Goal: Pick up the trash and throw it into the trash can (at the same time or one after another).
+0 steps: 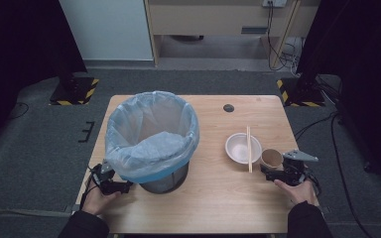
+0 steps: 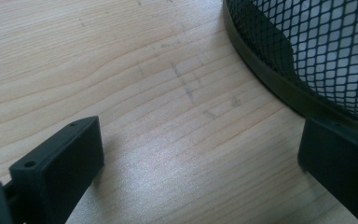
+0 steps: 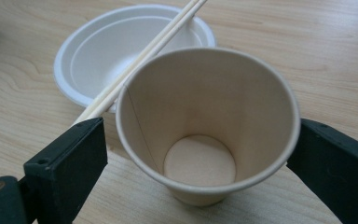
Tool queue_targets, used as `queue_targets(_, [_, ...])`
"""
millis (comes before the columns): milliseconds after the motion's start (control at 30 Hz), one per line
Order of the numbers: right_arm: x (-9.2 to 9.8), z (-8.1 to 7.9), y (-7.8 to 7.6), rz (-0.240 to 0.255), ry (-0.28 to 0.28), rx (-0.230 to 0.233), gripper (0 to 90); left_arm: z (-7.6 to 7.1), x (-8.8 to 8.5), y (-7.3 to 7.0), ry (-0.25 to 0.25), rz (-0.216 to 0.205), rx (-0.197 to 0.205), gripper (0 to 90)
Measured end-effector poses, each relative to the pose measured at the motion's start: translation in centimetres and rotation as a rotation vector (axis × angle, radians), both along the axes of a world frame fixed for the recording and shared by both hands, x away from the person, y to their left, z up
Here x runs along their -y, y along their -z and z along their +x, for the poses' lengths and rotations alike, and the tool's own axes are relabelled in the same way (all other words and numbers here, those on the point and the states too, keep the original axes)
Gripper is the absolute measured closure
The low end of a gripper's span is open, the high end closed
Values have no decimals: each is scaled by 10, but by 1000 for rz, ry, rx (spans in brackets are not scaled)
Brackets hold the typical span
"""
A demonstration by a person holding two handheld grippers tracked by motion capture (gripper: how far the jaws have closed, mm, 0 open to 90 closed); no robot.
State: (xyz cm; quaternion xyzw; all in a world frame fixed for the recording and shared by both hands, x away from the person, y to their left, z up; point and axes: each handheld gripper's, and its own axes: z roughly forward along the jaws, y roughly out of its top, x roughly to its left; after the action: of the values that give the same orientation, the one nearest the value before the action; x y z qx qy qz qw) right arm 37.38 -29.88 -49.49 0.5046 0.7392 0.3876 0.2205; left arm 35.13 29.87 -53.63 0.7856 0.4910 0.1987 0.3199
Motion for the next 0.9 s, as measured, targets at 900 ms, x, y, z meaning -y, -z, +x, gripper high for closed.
queue_targets(900, [-1,9,9,-46,-31,-37,264,0,0,0,1,0,0,0])
